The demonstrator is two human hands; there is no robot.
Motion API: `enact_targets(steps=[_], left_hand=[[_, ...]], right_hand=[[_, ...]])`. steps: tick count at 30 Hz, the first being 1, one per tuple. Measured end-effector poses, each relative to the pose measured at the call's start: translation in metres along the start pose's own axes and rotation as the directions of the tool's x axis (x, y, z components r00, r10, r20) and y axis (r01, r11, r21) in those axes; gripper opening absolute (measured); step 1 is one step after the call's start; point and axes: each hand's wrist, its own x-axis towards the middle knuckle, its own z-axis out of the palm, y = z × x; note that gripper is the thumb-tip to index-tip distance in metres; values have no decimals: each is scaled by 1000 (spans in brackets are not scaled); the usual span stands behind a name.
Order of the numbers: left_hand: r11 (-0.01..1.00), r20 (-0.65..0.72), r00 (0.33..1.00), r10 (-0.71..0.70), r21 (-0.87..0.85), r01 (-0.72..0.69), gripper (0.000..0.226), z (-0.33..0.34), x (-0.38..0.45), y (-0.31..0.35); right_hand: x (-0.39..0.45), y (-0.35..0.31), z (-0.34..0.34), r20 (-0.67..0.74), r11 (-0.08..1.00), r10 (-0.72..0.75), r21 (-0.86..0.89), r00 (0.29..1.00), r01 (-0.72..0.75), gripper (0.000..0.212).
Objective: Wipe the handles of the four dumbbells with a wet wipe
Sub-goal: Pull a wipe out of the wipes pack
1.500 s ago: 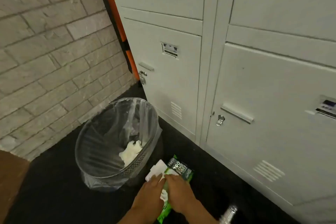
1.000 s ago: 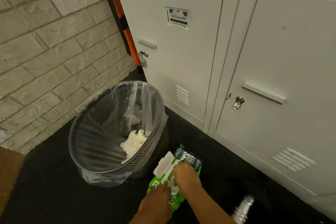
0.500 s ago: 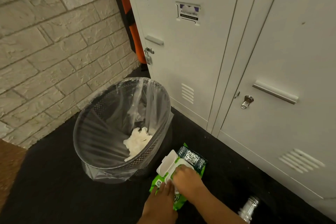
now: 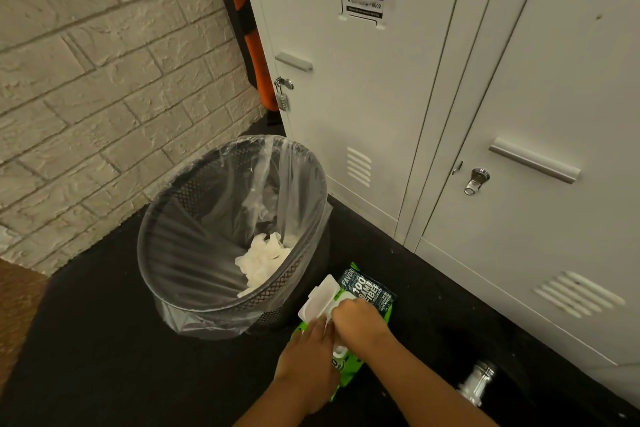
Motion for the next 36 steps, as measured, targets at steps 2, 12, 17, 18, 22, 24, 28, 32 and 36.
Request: enact_targets(steps=[2,12,17,18,22,24,28,32,36], left_hand=[[1000,35,999,8,10,-8,76,-1,2,0],[996,71,997,-3,88,-4,74,3,3,-3],[997,61,998,-9,75,4,75,3,1,-2],[998,56,998,-8,70,4,75,3,0,-2],[1000,29,1000,-11,14,10,73,5,0,-4],[998,4,1000,-23,-54,23,72,7,0,-5],[965,-133,988,-78,-259,42,74,6,2,-1],[845,-350,922,-162,-531,-53,60,-3,4,5],[720,-458,859,-227,-673,-169,32,-25,-8,13]], right_hand=[[1,5,-3,25,998,31,50,999,-32,27],[4,13,5,3,992,-69,109,998,68,19],[-4,10,11,-61,980,-181,-93,982,175,24],[-5,9,11,-50,976,-194,-115,980,187,25],[-8,13,6,-43,987,-148,57,988,151,24],[-9,17,2,-42,972,-109,207,993,115,21],[-11,22,-16,-37,901,-67,428,997,76,21],[-26,18,-53,-78,843,-105,521,991,130,11],[-57,13,-82,-149,807,-70,572,986,144,13]])
